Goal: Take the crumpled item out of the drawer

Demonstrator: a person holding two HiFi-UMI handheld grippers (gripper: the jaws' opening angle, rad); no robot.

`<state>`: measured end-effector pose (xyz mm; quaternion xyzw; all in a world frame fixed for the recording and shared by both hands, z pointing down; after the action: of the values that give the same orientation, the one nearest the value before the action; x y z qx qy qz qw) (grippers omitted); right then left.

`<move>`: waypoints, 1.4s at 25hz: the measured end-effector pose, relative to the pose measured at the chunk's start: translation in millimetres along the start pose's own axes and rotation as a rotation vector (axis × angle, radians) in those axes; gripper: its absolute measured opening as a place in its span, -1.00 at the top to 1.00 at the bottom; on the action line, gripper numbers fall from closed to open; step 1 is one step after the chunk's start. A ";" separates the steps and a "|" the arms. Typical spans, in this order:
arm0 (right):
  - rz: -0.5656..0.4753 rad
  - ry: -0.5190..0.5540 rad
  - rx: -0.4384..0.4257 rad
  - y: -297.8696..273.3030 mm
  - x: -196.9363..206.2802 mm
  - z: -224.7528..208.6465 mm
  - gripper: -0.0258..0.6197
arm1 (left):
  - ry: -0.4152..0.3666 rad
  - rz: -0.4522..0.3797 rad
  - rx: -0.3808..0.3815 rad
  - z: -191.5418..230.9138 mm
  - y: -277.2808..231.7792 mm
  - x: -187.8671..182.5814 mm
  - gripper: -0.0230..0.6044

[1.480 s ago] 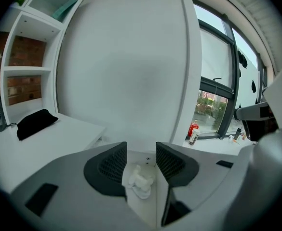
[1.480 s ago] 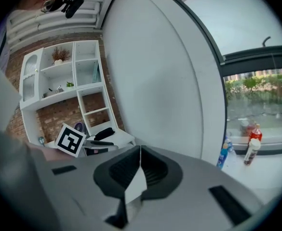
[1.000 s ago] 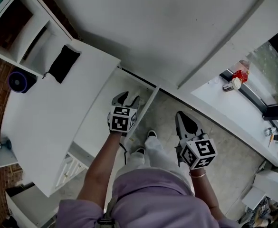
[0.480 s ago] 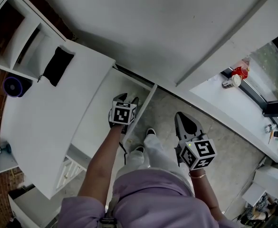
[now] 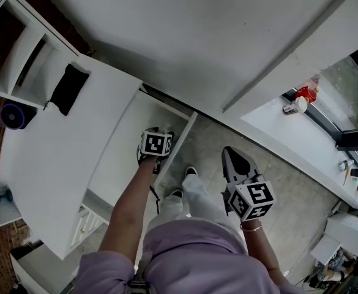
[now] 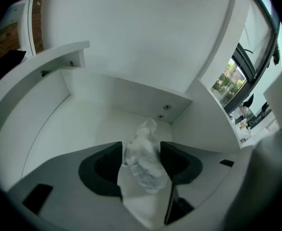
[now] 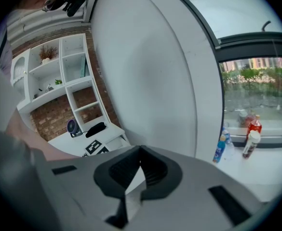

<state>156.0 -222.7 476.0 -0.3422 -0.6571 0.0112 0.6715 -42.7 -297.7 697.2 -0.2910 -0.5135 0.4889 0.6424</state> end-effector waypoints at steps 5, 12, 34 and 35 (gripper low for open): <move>-0.001 0.000 0.005 0.5 -1.2 -5.9 0.91 | 0.010 0.019 0.005 -0.4 -6.4 2.7 0.18; 0.004 -0.005 0.001 0.8 1.5 -10.0 0.91 | 0.034 0.043 0.026 -4.0 -13.5 6.0 0.28; -0.042 0.026 -0.103 -3.5 -16.5 4.9 0.91 | -0.101 -0.218 -0.045 -27.6 65.1 -36.6 0.52; -0.047 0.029 -0.107 -3.9 -18.9 6.8 0.91 | -0.095 -0.243 -0.042 -28.7 73.2 -39.5 0.52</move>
<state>145.6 -231.4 460.7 -0.3620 -0.6550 -0.0446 0.6617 -39.5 -304.8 609.5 -0.2165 -0.5851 0.4098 0.6655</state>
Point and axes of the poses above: the fingertips, and each gripper's own axes: y backward along the fingers, z to its left, x out of its underside, the point moved 2 cm from there along y, backward along the fingers, and after that the axes turned 13 degrees about y, right-handed, at the moved point
